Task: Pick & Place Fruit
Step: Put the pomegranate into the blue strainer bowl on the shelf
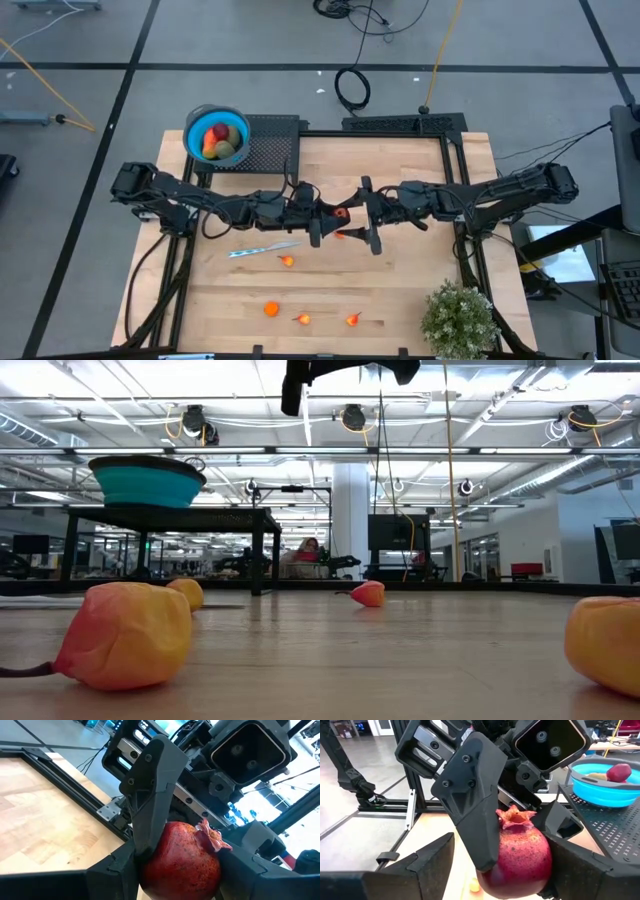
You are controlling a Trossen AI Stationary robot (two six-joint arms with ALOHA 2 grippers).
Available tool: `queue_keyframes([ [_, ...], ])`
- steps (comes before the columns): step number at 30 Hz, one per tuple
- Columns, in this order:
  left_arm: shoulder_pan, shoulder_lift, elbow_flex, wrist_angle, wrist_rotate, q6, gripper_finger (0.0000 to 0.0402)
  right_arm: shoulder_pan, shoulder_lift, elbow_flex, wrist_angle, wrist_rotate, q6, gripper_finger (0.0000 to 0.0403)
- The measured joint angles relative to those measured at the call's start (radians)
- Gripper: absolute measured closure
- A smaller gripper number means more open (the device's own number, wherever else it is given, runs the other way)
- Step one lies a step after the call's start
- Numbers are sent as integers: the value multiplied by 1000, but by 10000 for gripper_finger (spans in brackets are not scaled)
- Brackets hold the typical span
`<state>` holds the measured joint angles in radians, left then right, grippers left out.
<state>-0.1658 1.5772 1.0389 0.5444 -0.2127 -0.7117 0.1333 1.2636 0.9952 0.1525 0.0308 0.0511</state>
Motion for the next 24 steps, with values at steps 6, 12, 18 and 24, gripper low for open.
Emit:
queue_keyframes([
  [6, -4, -2, 0, -4, -2, -1, 200, 0, -3, -1, -3, 45, -9, 123],
  [12, -14, -4, 0, 4, -10, 1, 200, 0, -30, -4, -22, 46, -6, 124],
  [18, -15, -4, 1, 11, -9, 0, 200, 6, -85, -4, -92, 48, -5, 124],
  [24, -15, -16, 1, 2, -18, 25, 200, 6, -160, -3, -255, 51, 17, 124],
])
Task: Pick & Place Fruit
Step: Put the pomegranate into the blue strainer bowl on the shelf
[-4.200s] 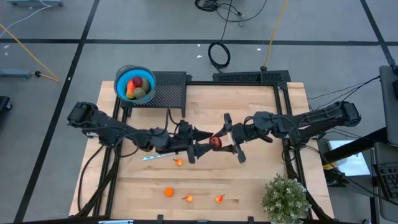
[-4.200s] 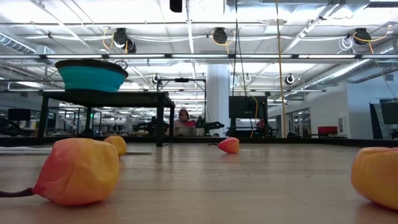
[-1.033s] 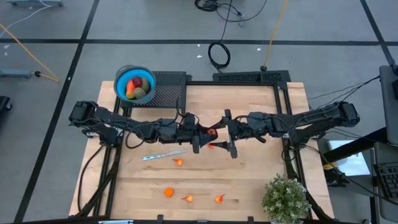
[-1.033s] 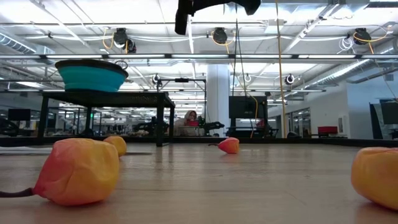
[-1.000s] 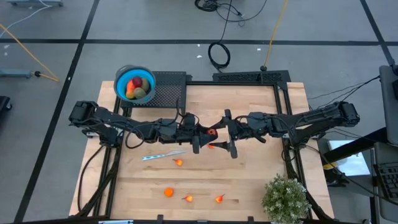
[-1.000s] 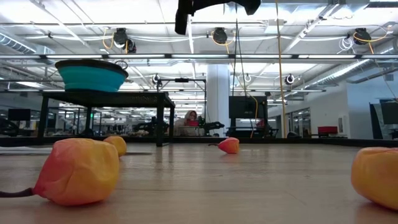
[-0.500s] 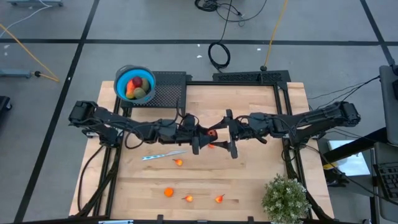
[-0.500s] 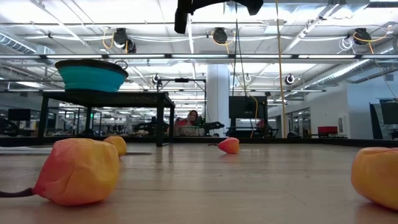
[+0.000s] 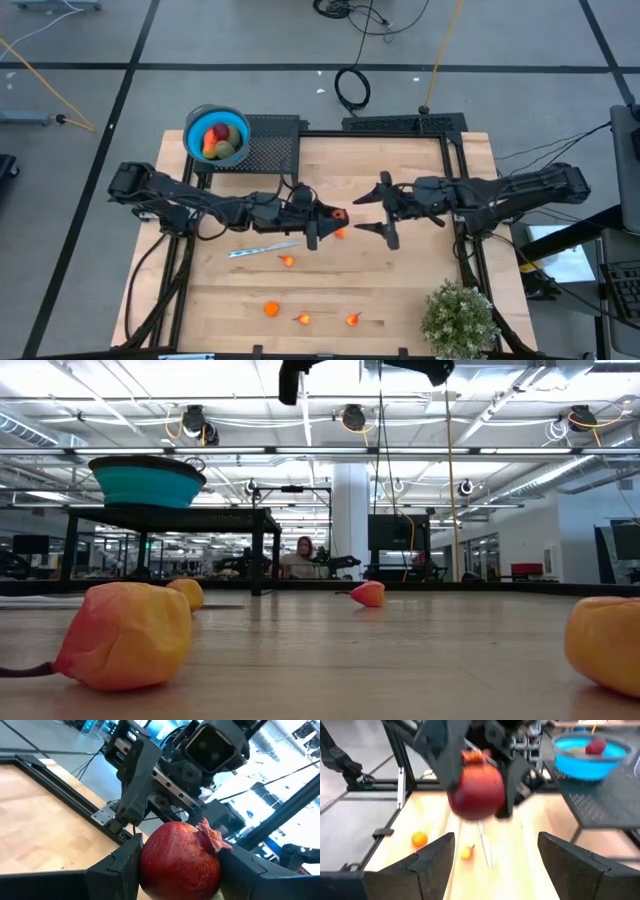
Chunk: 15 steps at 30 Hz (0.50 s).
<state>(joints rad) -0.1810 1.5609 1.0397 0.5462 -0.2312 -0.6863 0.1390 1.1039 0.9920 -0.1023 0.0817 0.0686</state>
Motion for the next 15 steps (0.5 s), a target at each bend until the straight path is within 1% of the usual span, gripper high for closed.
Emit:
queue_keyframes([
  [3, 0, -25, 0, -12, -17, 37, 199, 0, -35, 0, -88, 0, 23, 124],
  [5, 0, -52, 0, -39, -50, 65, 199, 0, -57, 0, -139, 1, 28, 127],
  [7, 0, -79, 0, -81, -77, 95, 200, 0, -81, -14, -132, 1, 29, 136],
  [10, 2, -130, 0, -168, -118, 121, 199, -1, -125, -61, -126, 1, 39, 165],
  [15, 7, -208, 0, -305, -179, 153, 199, -12, -218, -150, -84, -1, 82, 234],
])
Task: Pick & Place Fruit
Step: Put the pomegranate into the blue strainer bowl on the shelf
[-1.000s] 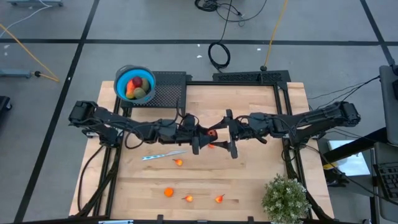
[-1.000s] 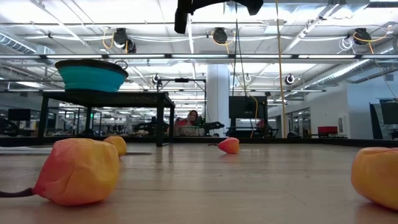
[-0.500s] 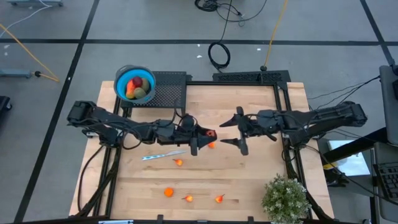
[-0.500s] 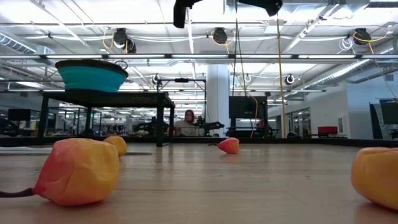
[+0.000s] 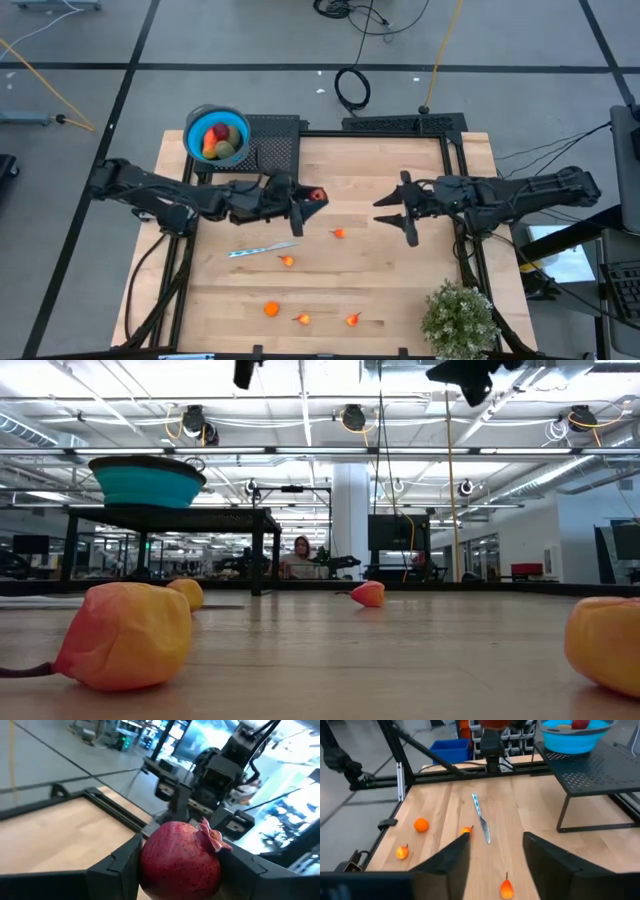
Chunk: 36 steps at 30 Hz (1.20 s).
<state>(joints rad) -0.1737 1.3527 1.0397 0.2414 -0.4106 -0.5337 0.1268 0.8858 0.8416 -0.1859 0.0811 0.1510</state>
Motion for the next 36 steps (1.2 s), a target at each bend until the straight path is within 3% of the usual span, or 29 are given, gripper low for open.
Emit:
queue_keyframes([
  [12, 135, -135, 0, -273, 23, 16, 199, -3, -218, -100, -8, -3, 12, 394],
  [23, 322, -229, 0, -494, 121, 68, 199, -3, -376, -120, -35, 0, 2, 401],
  [36, 520, -346, 0, -864, 114, 64, 199, -3, -444, -121, -154, 1, -32, 402],
])
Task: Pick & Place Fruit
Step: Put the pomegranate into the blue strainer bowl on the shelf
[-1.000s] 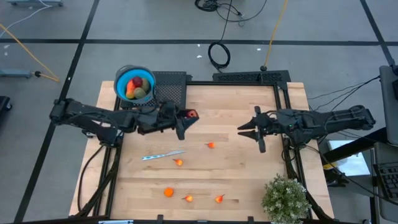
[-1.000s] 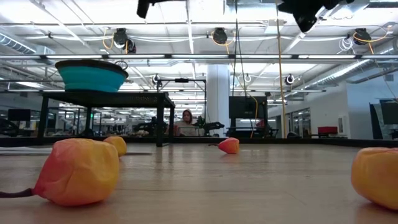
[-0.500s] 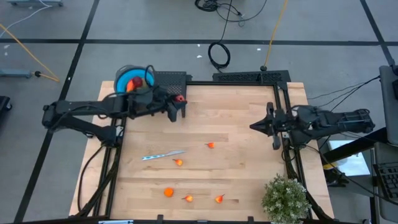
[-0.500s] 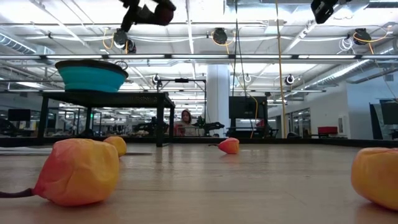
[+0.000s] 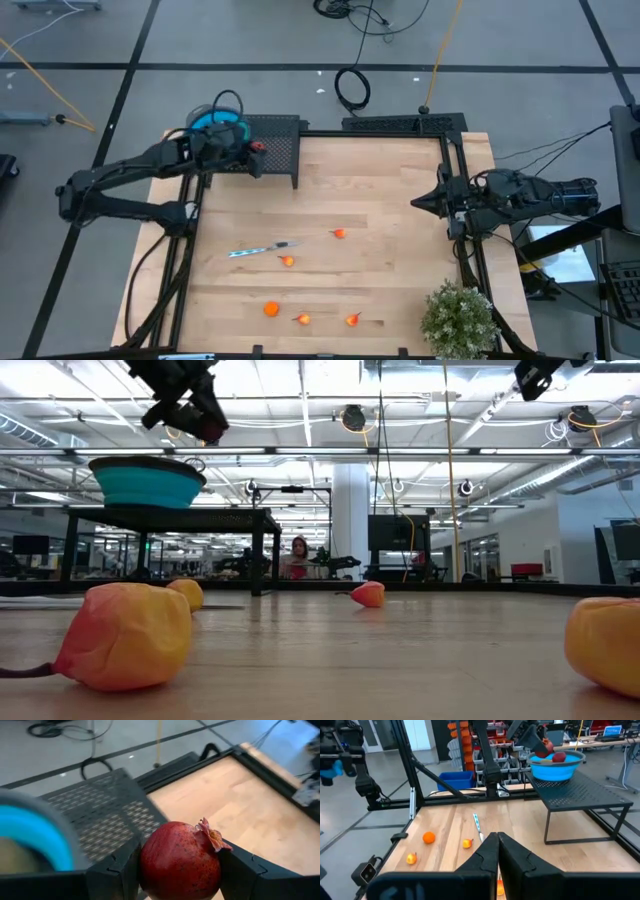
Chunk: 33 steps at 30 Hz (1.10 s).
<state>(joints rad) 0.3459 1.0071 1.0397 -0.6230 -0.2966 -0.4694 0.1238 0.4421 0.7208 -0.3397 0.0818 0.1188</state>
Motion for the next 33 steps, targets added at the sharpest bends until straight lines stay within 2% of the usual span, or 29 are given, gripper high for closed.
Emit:
queue_keyframes([
  [6, 67, -70, 0, -59, -5, 42, 199, 0, -38, 0, -27, 0, 0, 402],
  [9, 97, -106, 0, -81, -46, 58, 199, 0, -60, 0, -47, 4, 0, 402],
  [13, 143, -134, 0, -134, -77, 69, 199, 0, -82, 0, -69, 53, 0, 402],
  [22, 249, -146, 0, -296, -167, -57, 199, 0, -101, 0, -70, 56, -7, 403],
  [33, 356, -143, 0, -333, -177, -98, 199, 0, -101, 0, -70, 58, 0, 403],
])
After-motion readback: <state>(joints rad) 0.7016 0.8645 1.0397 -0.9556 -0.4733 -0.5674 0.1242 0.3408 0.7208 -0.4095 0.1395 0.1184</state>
